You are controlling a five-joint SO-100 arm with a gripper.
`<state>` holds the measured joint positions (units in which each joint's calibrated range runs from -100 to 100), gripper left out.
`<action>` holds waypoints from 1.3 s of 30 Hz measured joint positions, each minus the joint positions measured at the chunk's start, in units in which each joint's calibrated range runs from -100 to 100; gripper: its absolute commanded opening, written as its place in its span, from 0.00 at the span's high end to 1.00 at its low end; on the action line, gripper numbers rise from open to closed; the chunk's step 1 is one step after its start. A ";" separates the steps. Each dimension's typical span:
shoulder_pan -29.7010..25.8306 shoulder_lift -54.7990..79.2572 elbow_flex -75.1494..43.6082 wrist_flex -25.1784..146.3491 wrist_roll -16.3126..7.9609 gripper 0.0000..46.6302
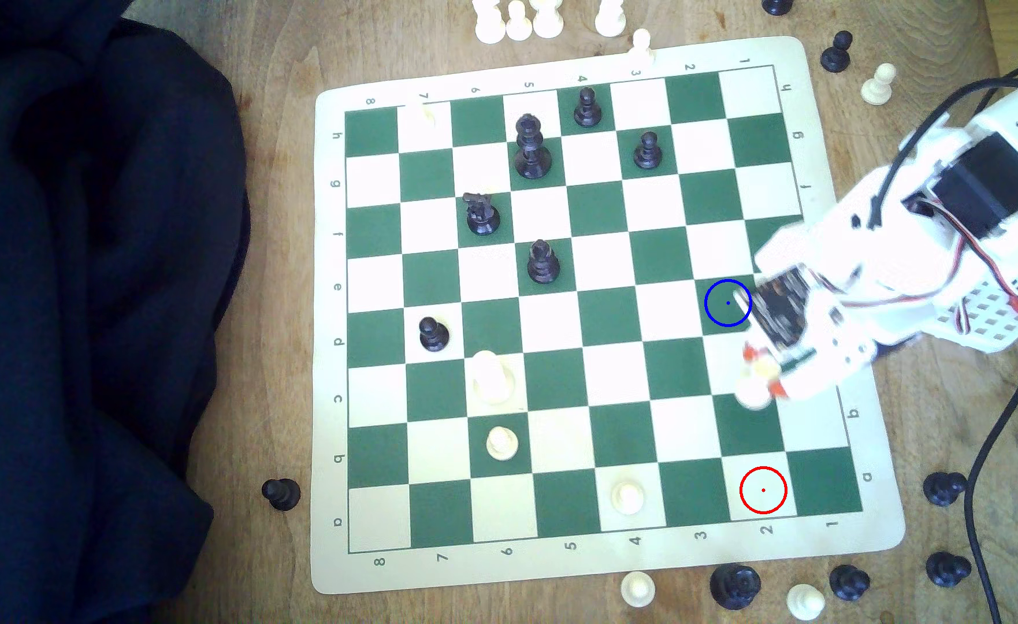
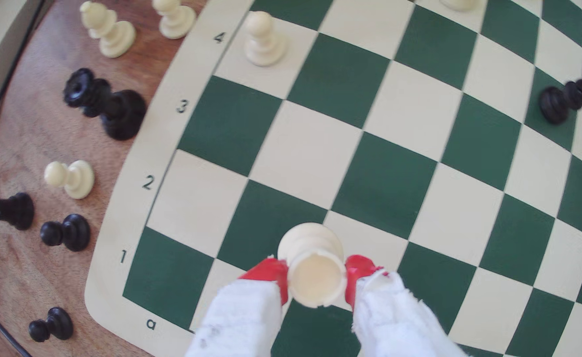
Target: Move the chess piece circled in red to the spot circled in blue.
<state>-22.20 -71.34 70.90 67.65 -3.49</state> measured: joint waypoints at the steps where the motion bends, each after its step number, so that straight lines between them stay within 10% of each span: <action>1: 0.22 -0.25 0.18 0.24 0.00 0.99; 23: 16.67 2.85 4.07 -0.24 1.12 0.99; 39: 16.74 8.71 6.51 -6.22 1.22 0.99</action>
<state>-5.46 -62.63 77.41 61.43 -2.27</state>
